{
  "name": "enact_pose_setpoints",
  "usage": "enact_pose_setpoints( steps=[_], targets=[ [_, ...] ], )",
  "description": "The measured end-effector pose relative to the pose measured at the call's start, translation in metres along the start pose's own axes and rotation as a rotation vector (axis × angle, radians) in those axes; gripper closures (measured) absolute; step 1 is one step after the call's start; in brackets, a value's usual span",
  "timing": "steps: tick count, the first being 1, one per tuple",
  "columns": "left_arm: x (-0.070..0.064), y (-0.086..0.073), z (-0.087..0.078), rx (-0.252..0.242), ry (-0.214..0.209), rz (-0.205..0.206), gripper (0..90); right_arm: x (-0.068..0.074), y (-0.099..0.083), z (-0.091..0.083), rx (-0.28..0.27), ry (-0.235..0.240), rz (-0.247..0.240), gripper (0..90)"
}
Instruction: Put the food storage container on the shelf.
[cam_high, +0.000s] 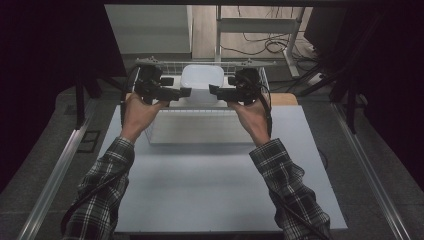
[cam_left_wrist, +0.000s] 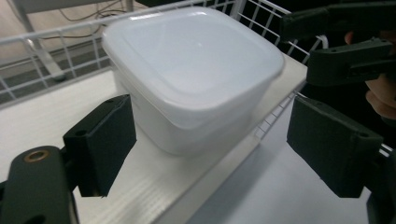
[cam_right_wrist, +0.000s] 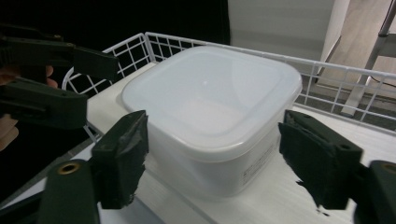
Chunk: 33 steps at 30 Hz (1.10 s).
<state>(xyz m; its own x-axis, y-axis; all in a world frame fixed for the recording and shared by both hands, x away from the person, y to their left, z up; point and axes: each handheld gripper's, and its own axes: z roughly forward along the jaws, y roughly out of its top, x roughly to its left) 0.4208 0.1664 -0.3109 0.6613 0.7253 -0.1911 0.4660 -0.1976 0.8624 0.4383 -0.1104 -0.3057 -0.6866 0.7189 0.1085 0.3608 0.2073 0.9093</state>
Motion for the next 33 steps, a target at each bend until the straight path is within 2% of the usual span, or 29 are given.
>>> enact_pose_setpoints(
  steps=[3, 12, 18, 22, 33],
  targets=[
    [-0.002, -0.008, -0.001, -0.001, -0.026, 0.01, 11.5, 0.004, -0.004, -0.002, 0.0, 0.0, -0.016, 16.4],
    [-0.007, -0.023, -0.006, -0.024, -0.034, 0.042, 5.1, 0.01, -0.018, -0.004, 0.021, -0.005, -0.067, 9.4],
    [-0.011, -0.034, -0.007, -0.033, -0.055, 0.049, 4.5, 0.011, -0.024, -0.009, 0.024, 0.003, -0.077, 8.3],
    [-0.014, -0.043, -0.007, -0.035, -0.084, 0.054, 4.5, 0.013, -0.029, -0.011, 0.033, -0.006, -0.098, 8.3],
    [-0.024, -0.059, -0.007, -0.033, -0.09, 0.09, 4.0, 0.016, -0.04, -0.02, 0.038, 0.011, -0.124, 8.1]
  ],
)
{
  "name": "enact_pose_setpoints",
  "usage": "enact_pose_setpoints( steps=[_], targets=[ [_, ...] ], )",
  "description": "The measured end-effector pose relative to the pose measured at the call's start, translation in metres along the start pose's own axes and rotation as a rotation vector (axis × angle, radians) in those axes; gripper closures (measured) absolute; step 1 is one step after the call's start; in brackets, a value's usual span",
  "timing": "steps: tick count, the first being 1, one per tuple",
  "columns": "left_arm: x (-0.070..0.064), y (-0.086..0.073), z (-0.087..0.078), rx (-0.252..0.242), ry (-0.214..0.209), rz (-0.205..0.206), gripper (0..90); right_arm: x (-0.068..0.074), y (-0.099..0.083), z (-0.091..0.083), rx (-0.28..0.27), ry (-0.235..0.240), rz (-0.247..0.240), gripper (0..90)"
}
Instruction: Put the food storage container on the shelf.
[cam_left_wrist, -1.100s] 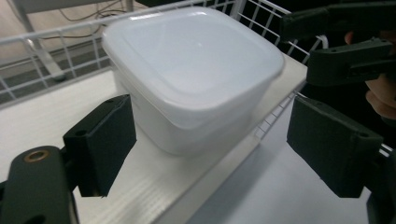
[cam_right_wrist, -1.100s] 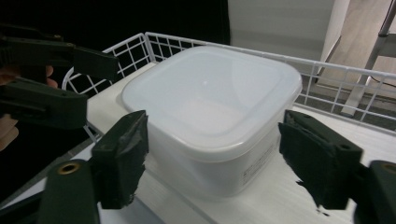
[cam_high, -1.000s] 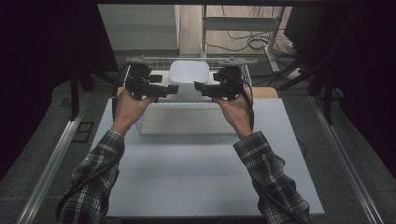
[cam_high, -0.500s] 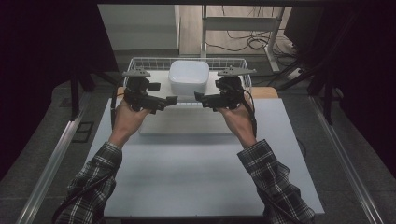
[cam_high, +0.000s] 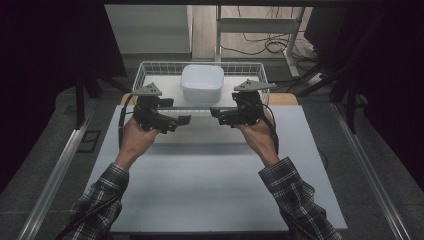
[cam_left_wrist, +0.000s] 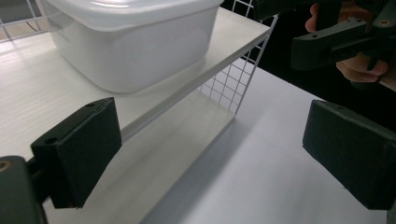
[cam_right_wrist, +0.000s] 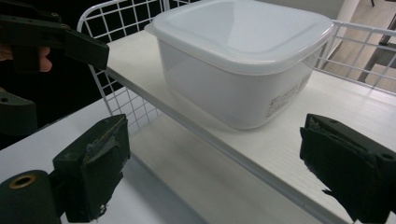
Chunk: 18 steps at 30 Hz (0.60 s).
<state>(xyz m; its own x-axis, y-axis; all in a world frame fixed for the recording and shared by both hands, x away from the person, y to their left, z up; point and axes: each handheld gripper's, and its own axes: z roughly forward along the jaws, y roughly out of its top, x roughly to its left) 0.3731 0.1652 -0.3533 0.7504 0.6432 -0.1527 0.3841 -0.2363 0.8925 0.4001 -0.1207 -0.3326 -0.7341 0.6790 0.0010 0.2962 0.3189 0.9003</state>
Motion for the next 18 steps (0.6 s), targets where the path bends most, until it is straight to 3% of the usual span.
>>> enact_pose_setpoints(
  steps=[18],
  targets=[
    [-0.015, -0.023, 0.003, 0.002, -0.018, 0.023, 1.9, 0.009, -0.021, -0.017, 0.01, 0.039, -0.027, 1.2]
  ],
)
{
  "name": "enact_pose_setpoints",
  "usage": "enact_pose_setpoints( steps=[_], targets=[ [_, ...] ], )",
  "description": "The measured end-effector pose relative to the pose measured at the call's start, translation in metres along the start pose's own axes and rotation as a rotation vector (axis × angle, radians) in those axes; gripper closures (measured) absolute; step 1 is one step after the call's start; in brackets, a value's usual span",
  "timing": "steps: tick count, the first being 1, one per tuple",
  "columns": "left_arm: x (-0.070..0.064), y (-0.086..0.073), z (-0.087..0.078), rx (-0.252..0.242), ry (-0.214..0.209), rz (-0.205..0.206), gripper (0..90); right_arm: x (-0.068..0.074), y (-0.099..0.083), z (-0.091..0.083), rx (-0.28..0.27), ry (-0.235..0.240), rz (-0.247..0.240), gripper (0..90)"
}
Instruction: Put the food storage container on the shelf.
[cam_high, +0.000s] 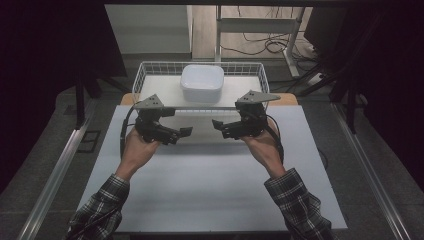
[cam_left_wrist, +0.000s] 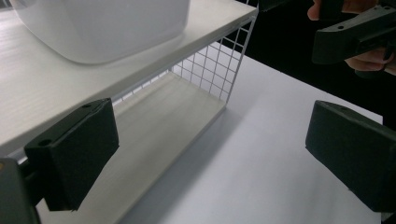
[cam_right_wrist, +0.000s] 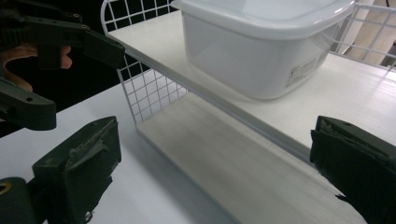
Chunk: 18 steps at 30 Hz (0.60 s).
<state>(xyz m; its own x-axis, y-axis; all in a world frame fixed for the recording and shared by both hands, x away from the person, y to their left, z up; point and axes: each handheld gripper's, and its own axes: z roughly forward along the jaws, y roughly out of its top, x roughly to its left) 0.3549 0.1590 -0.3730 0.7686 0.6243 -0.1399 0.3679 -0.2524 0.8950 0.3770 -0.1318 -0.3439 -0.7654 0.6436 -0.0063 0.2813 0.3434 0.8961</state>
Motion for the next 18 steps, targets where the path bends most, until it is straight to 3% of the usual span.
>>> enact_pose_setpoints(
  steps=[18],
  targets=[
    [-0.011, -0.025, 0.004, 0.033, 0.004, 0.01, 1.5, 0.005, -0.025, -0.011, 0.013, 0.011, -0.011, 0.5]
  ],
)
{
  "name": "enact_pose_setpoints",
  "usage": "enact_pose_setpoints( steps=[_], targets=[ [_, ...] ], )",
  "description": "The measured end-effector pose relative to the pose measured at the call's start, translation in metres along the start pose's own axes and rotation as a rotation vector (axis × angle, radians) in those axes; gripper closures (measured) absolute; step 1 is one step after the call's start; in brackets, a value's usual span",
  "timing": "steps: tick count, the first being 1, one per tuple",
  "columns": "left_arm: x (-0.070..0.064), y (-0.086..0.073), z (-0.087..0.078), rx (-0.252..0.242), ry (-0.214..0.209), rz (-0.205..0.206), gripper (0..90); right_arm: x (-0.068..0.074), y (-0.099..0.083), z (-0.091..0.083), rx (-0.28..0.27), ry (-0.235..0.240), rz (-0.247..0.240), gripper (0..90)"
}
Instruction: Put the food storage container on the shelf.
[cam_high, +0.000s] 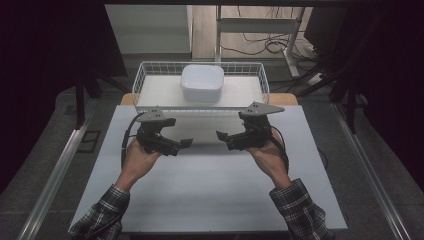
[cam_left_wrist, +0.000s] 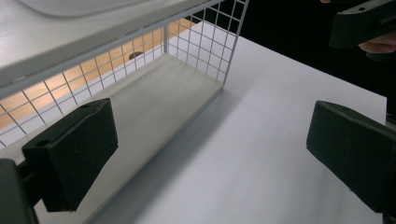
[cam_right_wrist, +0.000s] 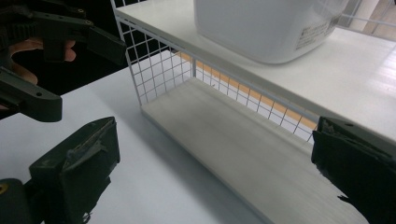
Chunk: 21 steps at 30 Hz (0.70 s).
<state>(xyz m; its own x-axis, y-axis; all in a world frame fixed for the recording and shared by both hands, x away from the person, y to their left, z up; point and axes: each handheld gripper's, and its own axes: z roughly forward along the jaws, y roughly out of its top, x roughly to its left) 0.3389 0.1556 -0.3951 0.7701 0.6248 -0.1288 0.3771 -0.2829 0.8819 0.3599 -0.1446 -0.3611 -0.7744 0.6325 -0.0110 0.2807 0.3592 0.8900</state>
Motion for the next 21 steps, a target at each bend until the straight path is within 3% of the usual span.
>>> enact_pose_setpoints(
  steps=[21],
  targets=[
    [-0.019, -0.051, 0.007, 0.016, 0.019, -0.006, 1.8, 0.005, -0.047, 0.0, 0.029, 0.0, 0.014, 0.0]
  ],
)
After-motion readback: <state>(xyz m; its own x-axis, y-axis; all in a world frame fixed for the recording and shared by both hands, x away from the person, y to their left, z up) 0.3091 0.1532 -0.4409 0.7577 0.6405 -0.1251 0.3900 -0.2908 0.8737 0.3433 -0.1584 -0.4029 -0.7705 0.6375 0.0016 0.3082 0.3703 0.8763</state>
